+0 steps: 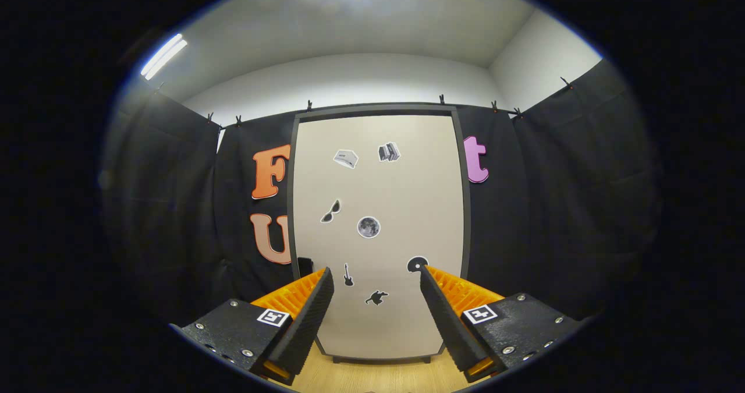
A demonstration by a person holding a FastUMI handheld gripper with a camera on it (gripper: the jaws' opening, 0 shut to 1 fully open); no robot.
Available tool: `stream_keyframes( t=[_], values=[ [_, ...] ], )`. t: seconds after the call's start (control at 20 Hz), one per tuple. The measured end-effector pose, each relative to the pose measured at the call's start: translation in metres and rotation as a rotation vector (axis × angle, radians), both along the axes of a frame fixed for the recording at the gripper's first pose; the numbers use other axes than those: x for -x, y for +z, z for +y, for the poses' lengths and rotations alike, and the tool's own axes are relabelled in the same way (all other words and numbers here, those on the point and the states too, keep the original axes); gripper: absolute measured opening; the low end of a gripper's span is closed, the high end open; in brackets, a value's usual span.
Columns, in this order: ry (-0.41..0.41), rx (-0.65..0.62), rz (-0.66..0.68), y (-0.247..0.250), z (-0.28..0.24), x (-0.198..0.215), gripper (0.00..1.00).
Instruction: Open the shoe cabinet door, grab the shoes and put them into the shoe cabinet, then close the shoe cabinet door.
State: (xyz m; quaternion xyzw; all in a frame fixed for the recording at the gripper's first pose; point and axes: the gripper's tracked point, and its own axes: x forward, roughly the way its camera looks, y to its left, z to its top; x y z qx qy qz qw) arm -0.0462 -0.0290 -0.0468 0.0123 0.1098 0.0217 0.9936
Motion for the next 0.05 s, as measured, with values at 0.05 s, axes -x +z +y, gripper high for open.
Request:
stream_keyframes(
  t=[0.05],
  values=[
    [0.0,0.006,-0.004,0.0011,-0.0008,0.001,0.93]
  ],
)
